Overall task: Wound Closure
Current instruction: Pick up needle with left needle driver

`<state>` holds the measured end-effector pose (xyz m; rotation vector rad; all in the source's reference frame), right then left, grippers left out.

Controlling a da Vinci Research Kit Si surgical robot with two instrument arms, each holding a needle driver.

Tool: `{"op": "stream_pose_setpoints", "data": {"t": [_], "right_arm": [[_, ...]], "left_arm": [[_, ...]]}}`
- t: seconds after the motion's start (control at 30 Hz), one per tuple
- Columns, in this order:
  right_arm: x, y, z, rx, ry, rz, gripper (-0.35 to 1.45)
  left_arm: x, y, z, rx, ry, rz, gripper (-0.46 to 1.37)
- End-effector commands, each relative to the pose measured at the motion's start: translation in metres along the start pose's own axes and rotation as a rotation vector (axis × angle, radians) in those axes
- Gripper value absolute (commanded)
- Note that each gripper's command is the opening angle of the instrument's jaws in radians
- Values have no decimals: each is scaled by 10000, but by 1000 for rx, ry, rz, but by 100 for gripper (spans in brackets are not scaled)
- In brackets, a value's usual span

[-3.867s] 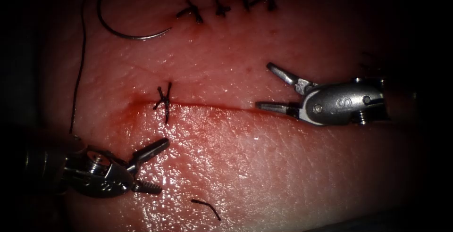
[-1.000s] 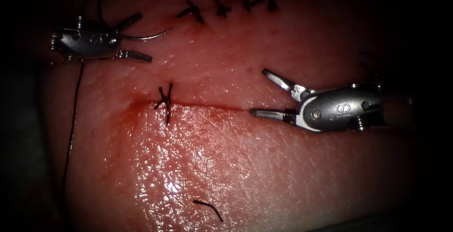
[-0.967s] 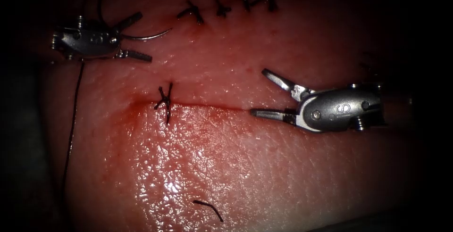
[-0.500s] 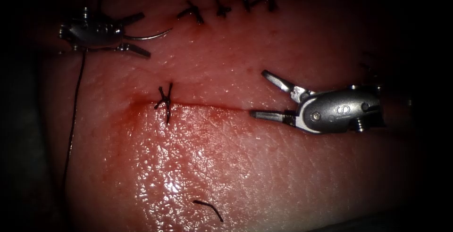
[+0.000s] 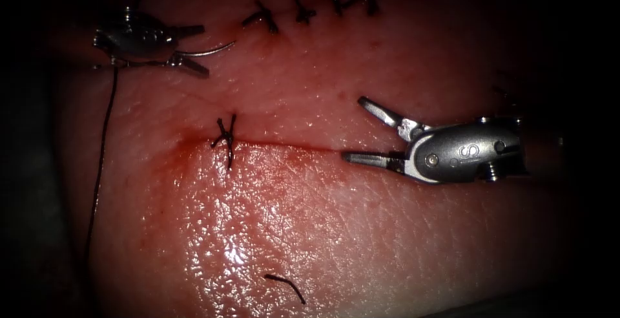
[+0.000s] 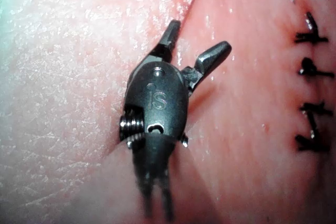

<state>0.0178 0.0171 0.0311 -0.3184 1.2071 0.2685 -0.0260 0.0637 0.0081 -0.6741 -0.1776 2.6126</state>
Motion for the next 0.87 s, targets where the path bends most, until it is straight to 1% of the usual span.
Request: {"op": "stream_pose_setpoints", "data": {"t": [0.03, 0.1, 0.13, 0.27, 0.5, 0.87], "right_arm": [[0, 0, 0, 5, 0, 0, 118], [0, 0, 0, 5, 0, 0, 117], [0, 0, -1, 5, 0, 0, 117], [0, 0, -1, 6, 0, 0, 117], [0, 0, -1, 5, 0, 0, 118], [1, -1, -1, 6, 1, 0, 118]], "left_arm": [[0, 1, 1, -18, -9, 7, 16], [-2, 1, 3, -45, -15, 12, -17], [-2, 0, 4, -45, -14, 13, -35], [0, -2, 1, -50, -15, 0, -35], [8, -8, -9, -68, -6, 29, -35], [6, -7, -8, -73, -3, 37, -35]]}}
